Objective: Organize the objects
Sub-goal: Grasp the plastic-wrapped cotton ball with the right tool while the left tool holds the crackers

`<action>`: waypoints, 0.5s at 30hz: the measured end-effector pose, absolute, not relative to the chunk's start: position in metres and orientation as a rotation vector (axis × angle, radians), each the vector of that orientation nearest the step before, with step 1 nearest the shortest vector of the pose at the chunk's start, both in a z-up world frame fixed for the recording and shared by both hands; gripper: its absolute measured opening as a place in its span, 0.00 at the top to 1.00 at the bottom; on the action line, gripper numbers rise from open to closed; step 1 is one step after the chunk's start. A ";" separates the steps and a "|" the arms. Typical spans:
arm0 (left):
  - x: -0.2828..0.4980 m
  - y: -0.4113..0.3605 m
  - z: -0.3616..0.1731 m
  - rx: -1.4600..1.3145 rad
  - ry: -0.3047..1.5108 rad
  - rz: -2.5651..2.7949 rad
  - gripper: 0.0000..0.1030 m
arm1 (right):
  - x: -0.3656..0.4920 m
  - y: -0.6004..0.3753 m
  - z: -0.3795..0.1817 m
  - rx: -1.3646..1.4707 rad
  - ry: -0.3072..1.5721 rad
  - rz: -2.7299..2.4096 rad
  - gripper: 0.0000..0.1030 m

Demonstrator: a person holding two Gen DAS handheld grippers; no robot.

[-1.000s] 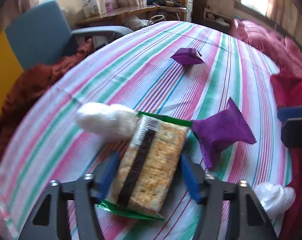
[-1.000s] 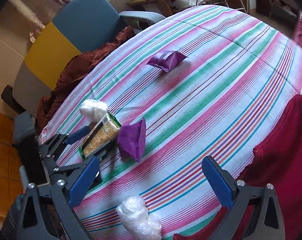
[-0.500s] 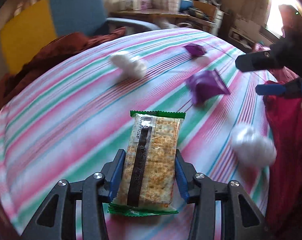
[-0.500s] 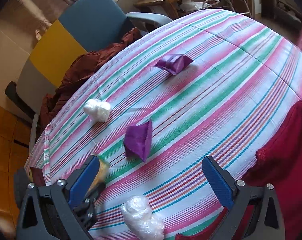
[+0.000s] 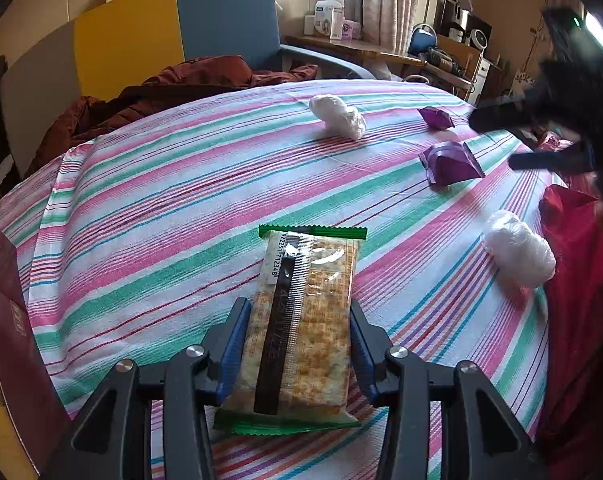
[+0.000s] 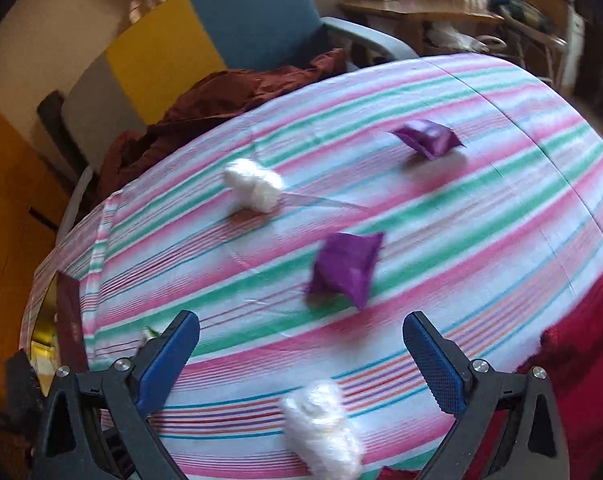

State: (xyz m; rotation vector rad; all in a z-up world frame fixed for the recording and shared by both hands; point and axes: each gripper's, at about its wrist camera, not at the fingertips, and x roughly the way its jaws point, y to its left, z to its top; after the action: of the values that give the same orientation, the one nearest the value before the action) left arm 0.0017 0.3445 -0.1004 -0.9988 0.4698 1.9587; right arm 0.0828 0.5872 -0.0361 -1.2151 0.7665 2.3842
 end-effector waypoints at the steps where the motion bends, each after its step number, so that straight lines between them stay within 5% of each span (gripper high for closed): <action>1: 0.001 0.345 -0.101 -0.997 0.461 1.959 0.54 | 0.074 0.585 -0.031 -1.220 0.729 2.405 0.01; 15: -0.003 0.342 -0.105 -0.985 0.385 1.946 0.54 | -0.079 0.600 -0.064 -1.416 0.374 2.382 0.16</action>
State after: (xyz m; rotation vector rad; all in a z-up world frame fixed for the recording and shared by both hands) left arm -0.0029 0.3424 -0.1046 -0.9851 0.3848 1.9461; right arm -0.0788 0.5995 -0.0644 -1.4163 0.3737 2.3816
